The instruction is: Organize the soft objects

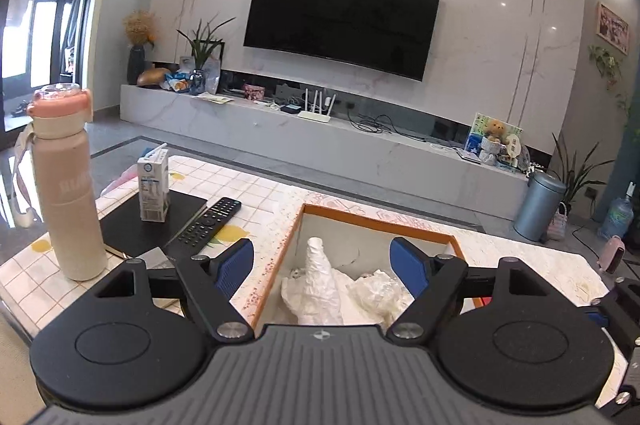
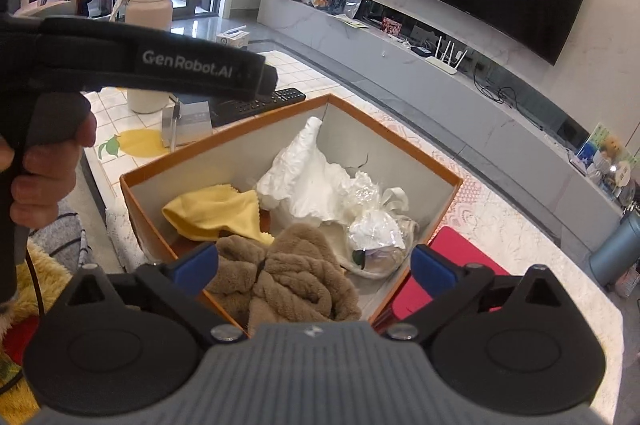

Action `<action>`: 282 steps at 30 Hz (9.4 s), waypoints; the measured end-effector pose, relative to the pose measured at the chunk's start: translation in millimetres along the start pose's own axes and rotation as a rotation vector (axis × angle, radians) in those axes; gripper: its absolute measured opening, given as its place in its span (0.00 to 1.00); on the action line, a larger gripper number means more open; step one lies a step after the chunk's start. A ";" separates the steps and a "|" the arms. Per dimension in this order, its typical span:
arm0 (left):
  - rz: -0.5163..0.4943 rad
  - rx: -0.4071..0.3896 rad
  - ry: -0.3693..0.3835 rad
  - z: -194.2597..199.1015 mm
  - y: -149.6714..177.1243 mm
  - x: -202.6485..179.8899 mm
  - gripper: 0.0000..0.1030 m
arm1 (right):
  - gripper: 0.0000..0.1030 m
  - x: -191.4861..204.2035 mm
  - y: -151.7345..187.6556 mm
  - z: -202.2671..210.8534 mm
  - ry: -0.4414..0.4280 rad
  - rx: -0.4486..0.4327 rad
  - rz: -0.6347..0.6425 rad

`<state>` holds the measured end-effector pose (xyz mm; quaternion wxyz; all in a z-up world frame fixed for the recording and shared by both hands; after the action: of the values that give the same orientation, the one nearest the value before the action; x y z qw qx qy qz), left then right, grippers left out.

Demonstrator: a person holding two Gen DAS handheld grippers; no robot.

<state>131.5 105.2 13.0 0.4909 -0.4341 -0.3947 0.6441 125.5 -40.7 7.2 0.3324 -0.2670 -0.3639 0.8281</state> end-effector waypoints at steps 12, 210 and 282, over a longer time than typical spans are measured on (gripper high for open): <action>0.029 0.006 0.011 2.6 -0.2 0.4 0.89 | 0.97 -28.5 1.8 18.9 0.039 -0.031 -0.044; 0.185 0.378 0.182 -126.2 -37.3 -32.0 0.51 | 0.29 -182.1 -92.0 -35.7 -0.058 -0.114 -0.740; -0.103 -0.119 0.245 -50.2 -43.4 -21.7 0.93 | 0.97 -109.7 -78.4 -67.9 0.178 -0.013 -0.281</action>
<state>194.7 97.2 41.7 0.5410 -0.5169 -0.3912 0.5358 269.7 -53.2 50.1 0.4740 -0.2879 -0.3723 0.7442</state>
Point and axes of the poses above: each gripper's, at about its wrist camera, not at the fingertips, and z roughly against the way its jaws point, x to its left, y to its underside, the point moved 8 cm from there along -z, roughly the way its jaws point, and after that the axes turned 6 degrees about -x, right-handed, at the moved point
